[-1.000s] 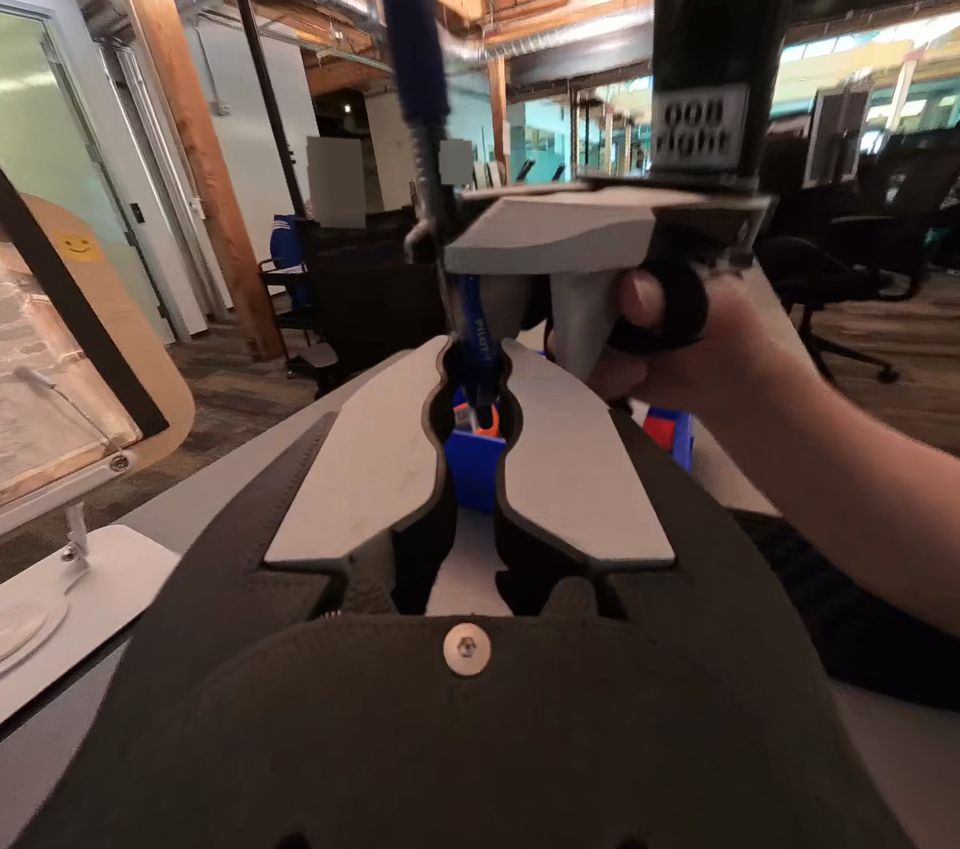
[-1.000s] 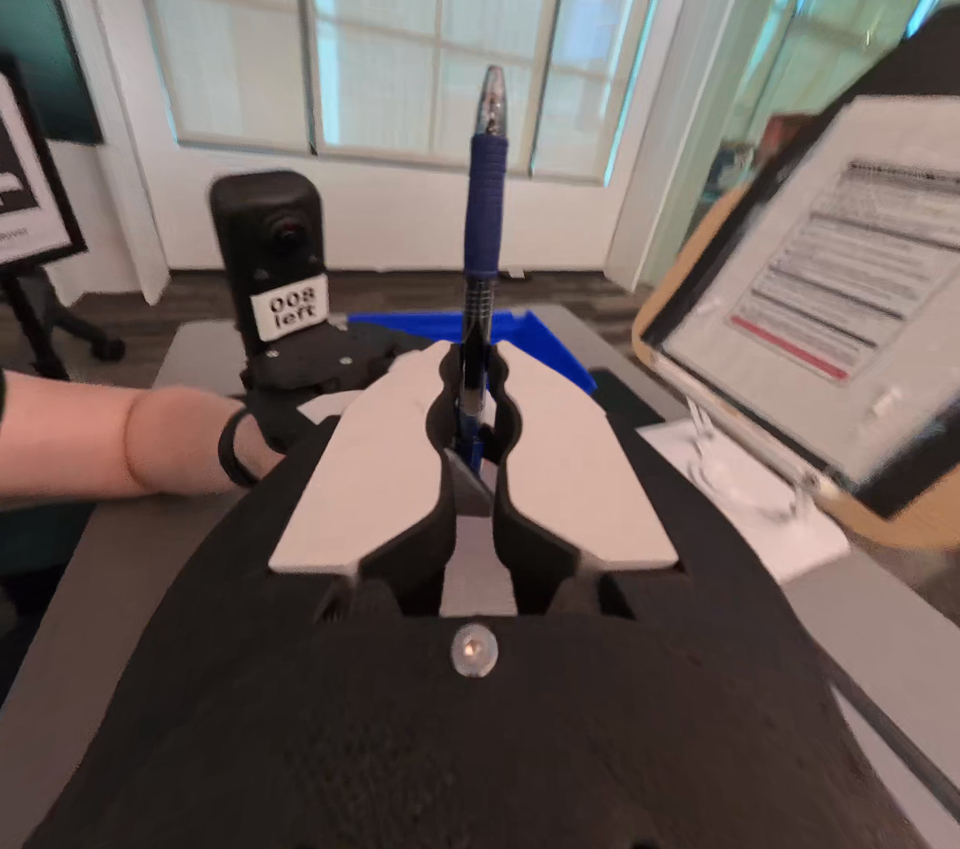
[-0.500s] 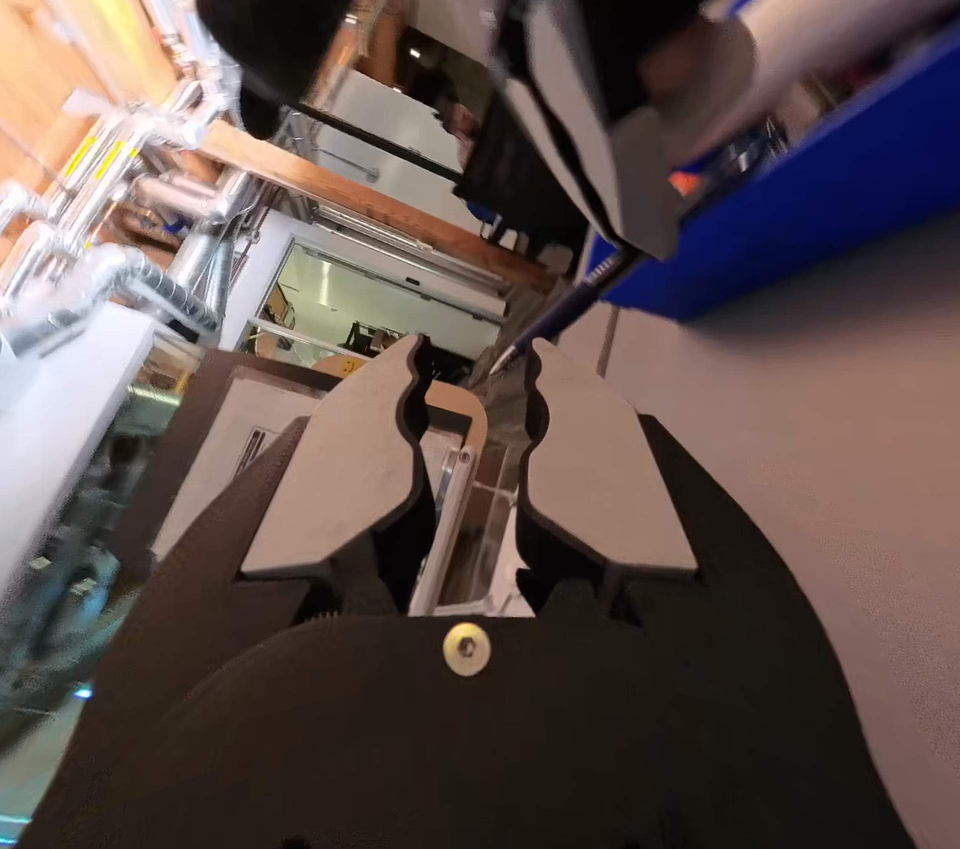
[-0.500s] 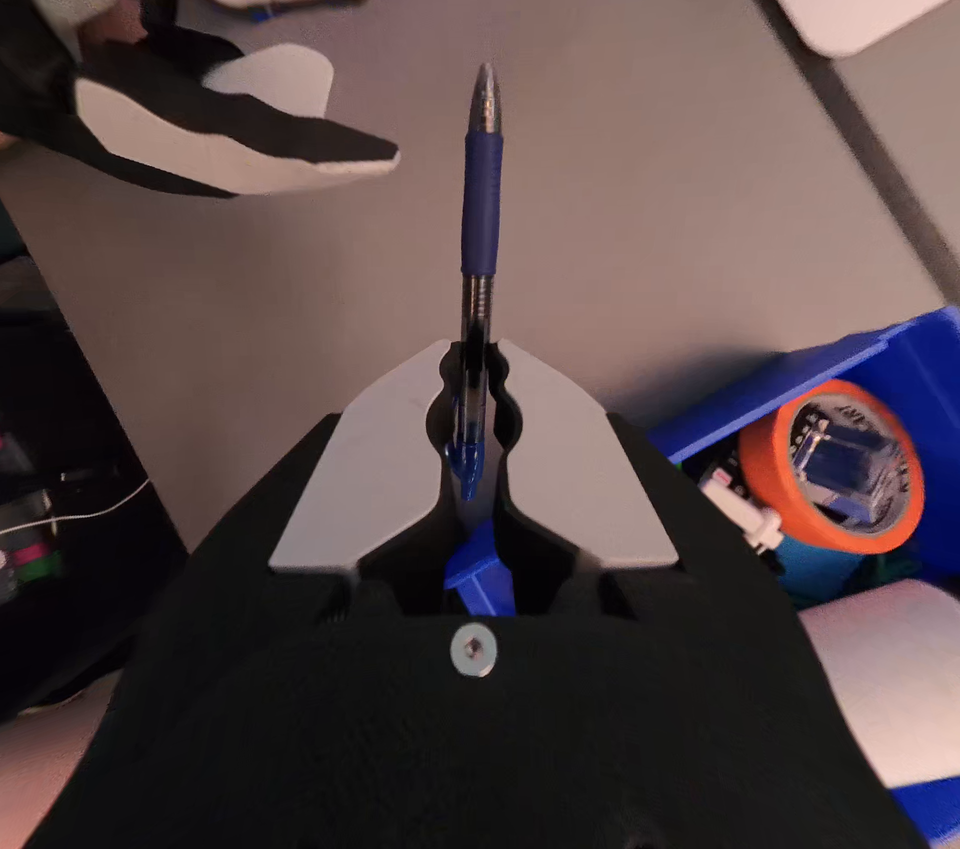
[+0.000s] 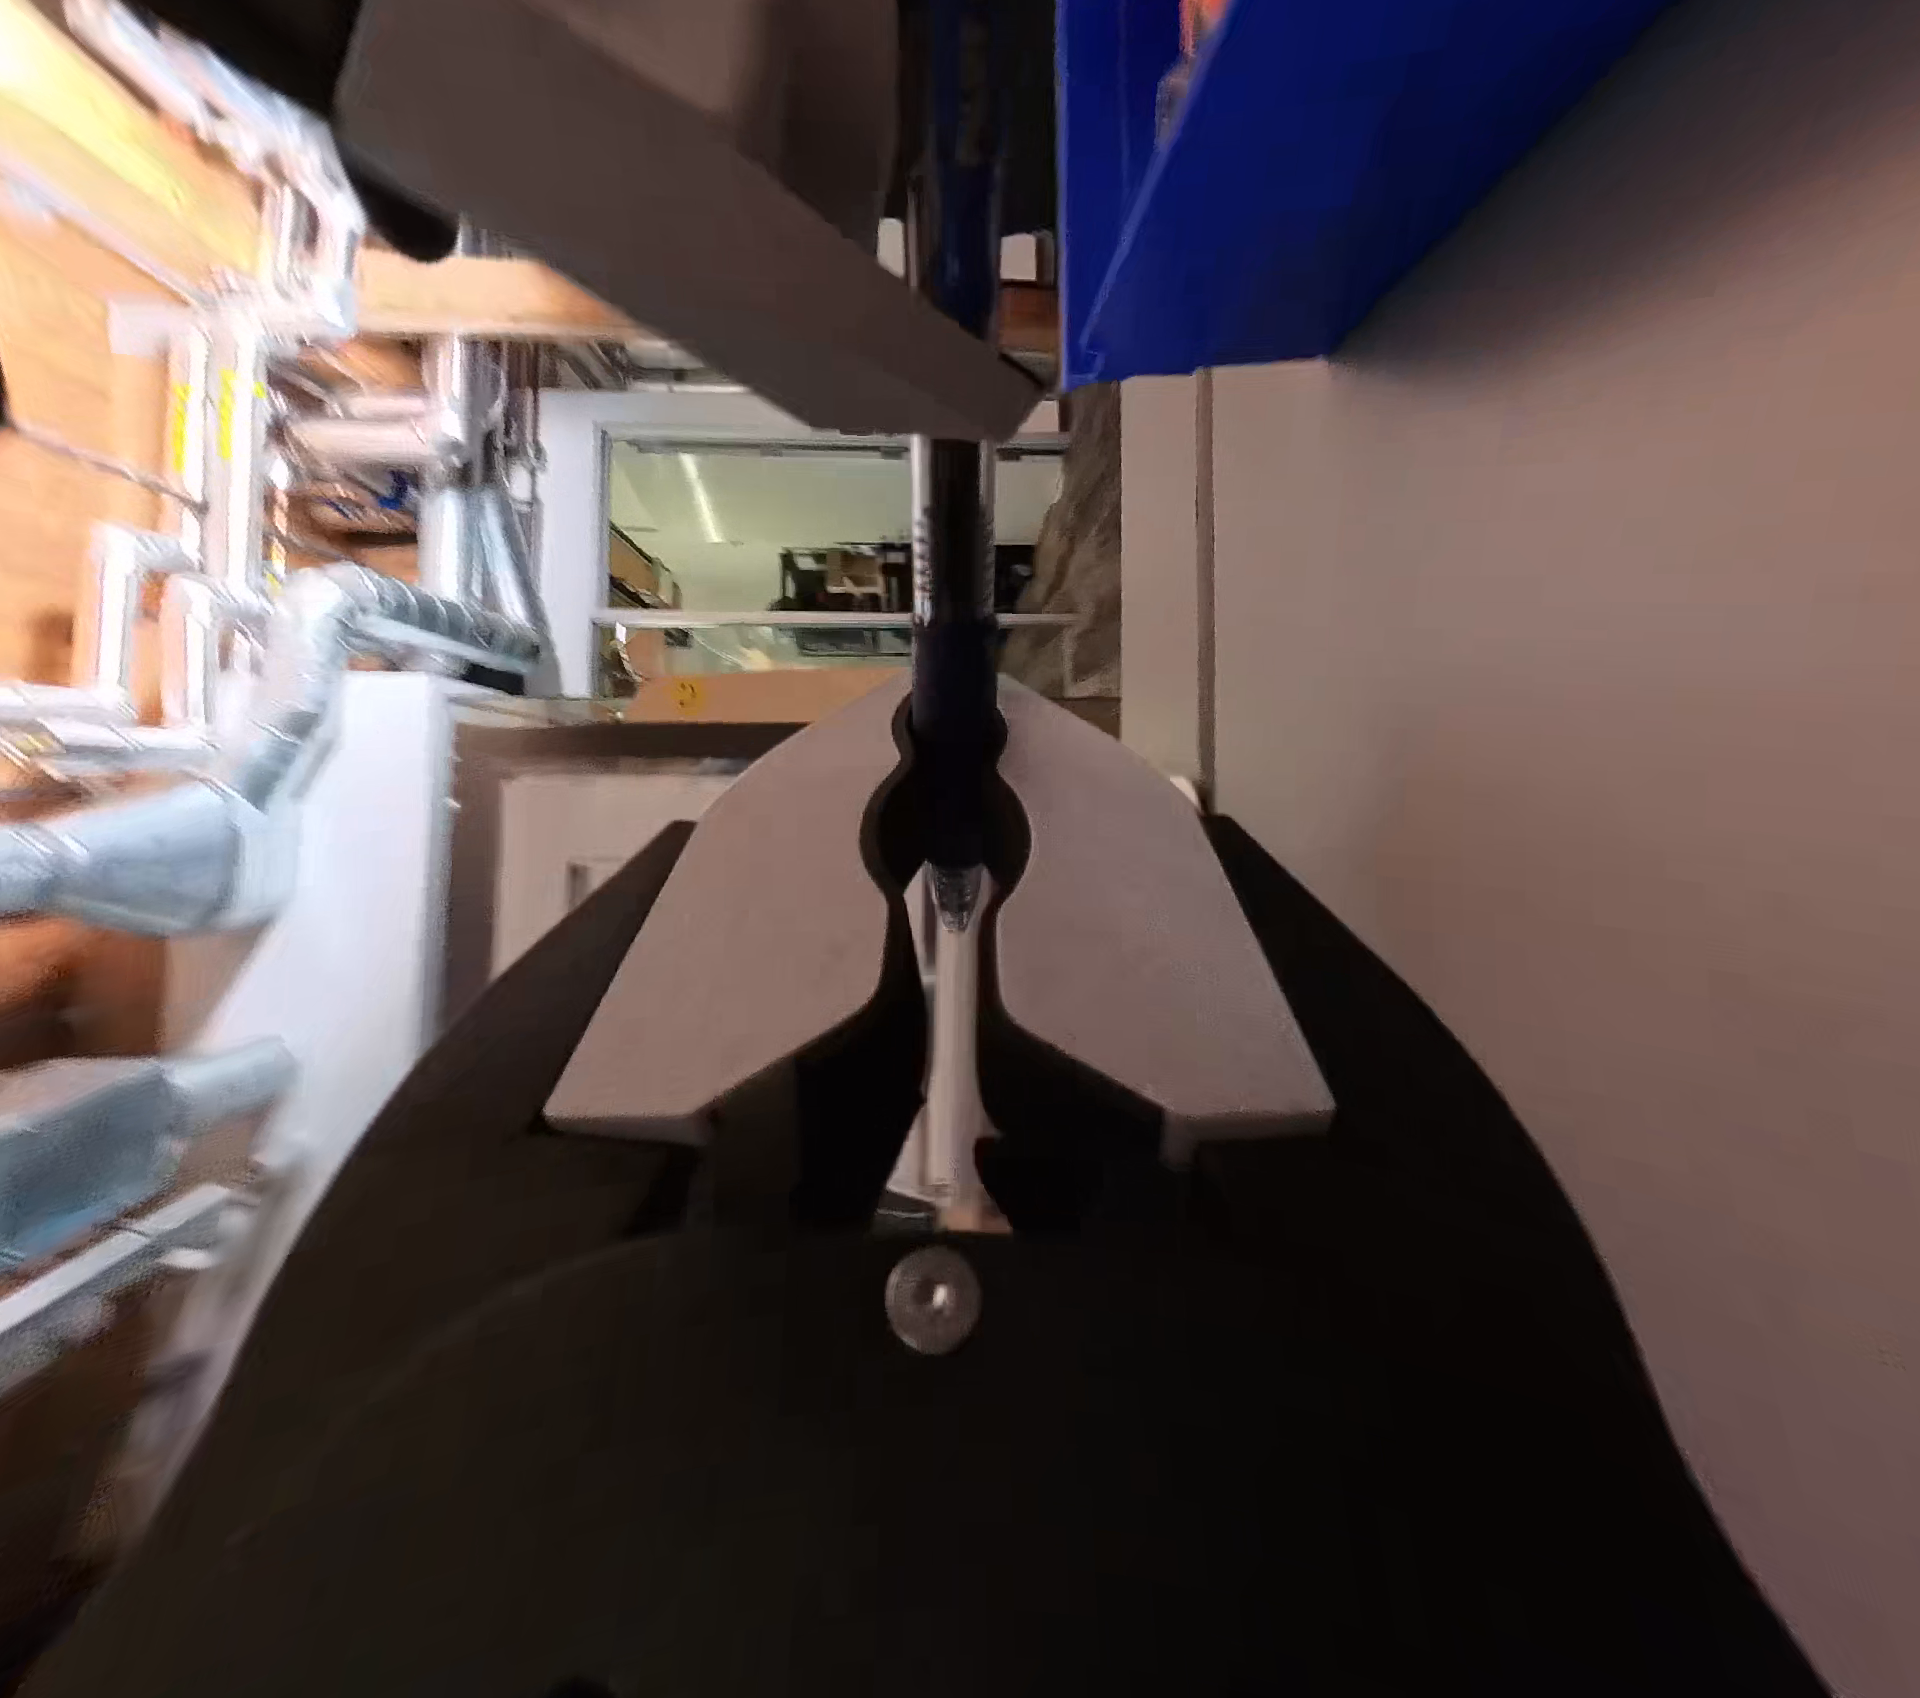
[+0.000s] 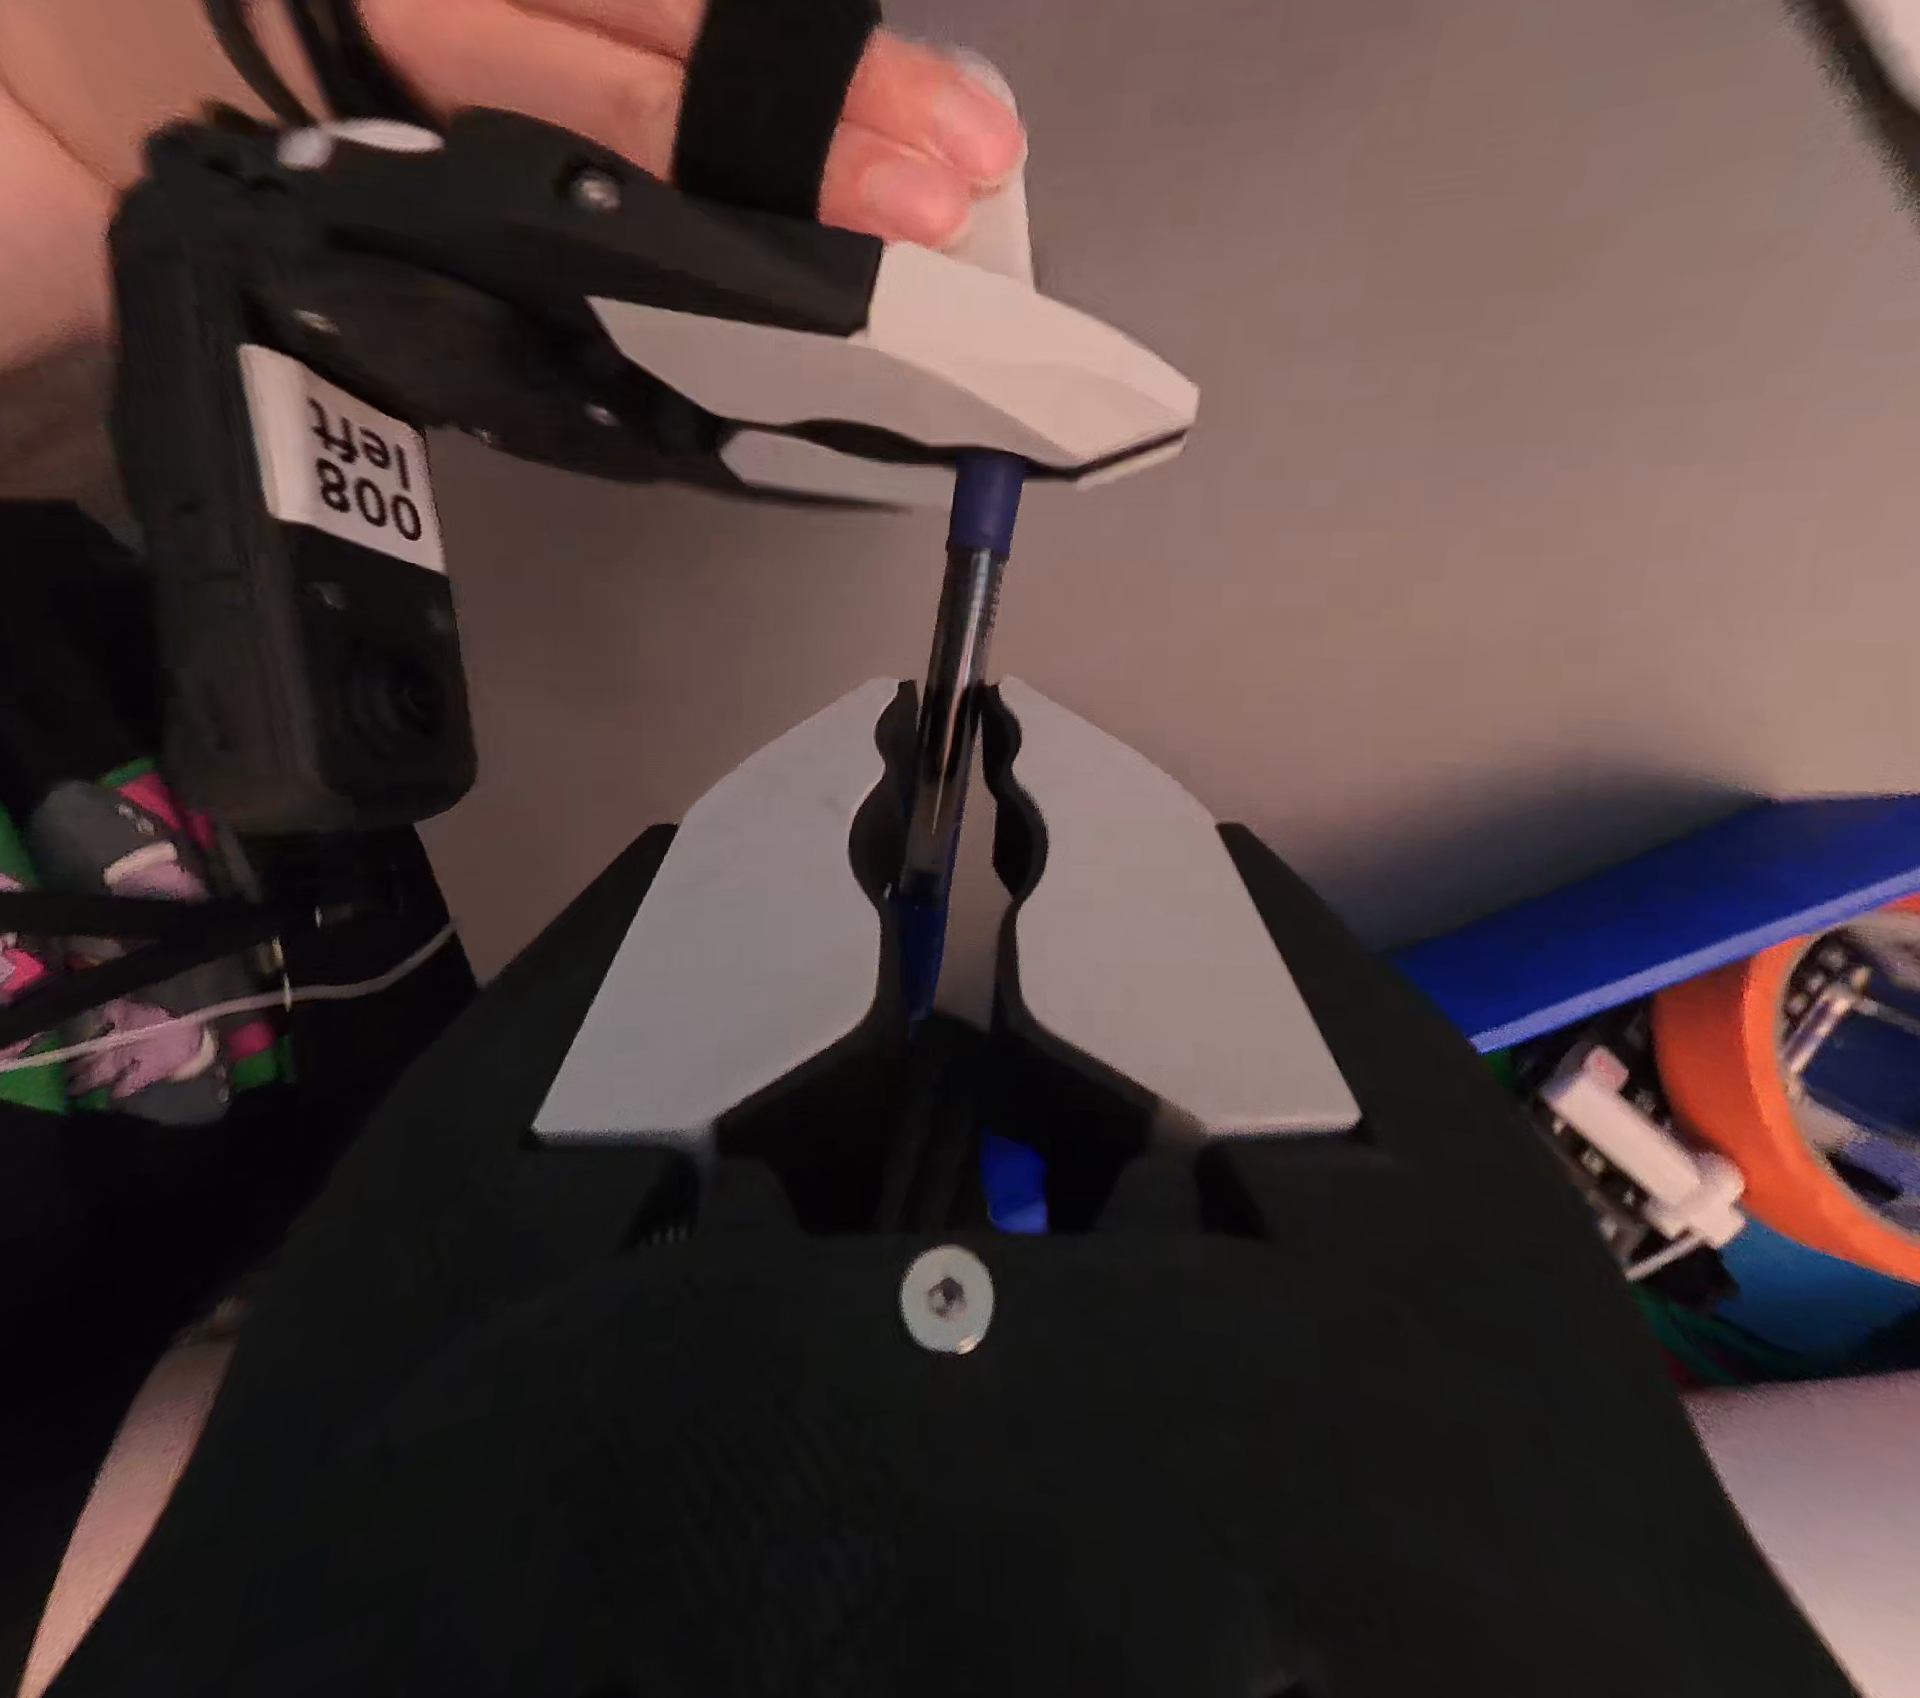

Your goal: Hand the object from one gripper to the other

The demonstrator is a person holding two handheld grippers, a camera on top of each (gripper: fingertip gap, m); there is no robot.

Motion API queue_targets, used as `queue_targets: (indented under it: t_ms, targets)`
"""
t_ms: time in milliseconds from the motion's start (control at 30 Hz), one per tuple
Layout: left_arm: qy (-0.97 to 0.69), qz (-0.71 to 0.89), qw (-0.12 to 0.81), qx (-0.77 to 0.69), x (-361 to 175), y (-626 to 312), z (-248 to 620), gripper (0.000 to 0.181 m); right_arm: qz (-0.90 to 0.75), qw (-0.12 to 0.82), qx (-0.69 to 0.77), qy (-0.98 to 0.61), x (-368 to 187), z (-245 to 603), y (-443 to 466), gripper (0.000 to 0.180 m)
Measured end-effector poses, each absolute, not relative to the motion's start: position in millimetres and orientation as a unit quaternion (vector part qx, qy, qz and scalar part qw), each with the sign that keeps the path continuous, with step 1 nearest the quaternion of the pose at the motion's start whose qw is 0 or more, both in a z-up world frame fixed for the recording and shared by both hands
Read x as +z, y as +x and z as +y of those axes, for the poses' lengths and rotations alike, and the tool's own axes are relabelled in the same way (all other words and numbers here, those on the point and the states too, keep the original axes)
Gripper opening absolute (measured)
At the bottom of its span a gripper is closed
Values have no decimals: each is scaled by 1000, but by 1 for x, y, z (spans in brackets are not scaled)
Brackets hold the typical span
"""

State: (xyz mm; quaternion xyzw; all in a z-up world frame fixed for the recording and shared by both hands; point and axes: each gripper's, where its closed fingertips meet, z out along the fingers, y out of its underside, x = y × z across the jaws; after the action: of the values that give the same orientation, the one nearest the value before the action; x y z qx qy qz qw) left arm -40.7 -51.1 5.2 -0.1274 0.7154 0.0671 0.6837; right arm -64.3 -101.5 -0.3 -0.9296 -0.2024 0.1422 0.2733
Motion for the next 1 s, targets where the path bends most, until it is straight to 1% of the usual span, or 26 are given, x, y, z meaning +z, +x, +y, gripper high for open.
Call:
queue_targets:
  t_ms: [67, 167, 233, 267, 300, 367, 433, 533, 600, 700, 800, 933, 1000]
  targets:
    - [-187, 694, 696, -8, 21, -42, -46, 4, -207, 365, 172, -891, 33, -92, -70, 18]
    - [-283, 652, 686, -160, 48, -48, -42, 4, -221, 511, 266, -787, 99, -94, -85, 34]
    - [-345, 629, 627, -302, 61, -53, -50, 4, -236, 613, 306, -689, 143, -101, -89, 54]
    - [-365, 616, 587, -378, 69, -56, -58, 4, -241, 656, 310, -645, 160, -105, -87, 59]
    - [-379, 597, 546, -450, 78, -60, -65, 4, -237, 691, 308, -609, 173, -107, -82, 60]
    - [-395, 549, 461, -574, 97, -70, -73, 4, -218, 733, 302, -570, 181, -105, -71, 53]
    - [-395, 508, 385, -661, 112, -80, -75, 4, -222, 717, 312, -582, 168, -96, -70, 40]
    - [-400, 475, 330, -711, 123, -87, -69, 5, -231, 644, 357, -636, 132, -78, -81, 28]
    - [-395, 455, 304, -737, 129, -91, -66, 5, -230, 610, 378, -657, 115, -64, -92, 24]
    - [-391, 443, 251, -767, 132, -94, -66, 4, -222, 613, 392, -649, 105, -46, -108, 22]
    - [-399, 439, 265, -760, 130, -91, -60, 4, -228, 609, 405, -642, 100, -40, -125, 22]
    - [-397, 447, 277, -752, 130, -92, -60, 5, -216, 621, 406, -635, 103, -37, -125, 14]
    - [-395, 451, 275, -751, 131, -93, -62, 5, -220, 616, 415, -633, 103, -40, -127, 14]
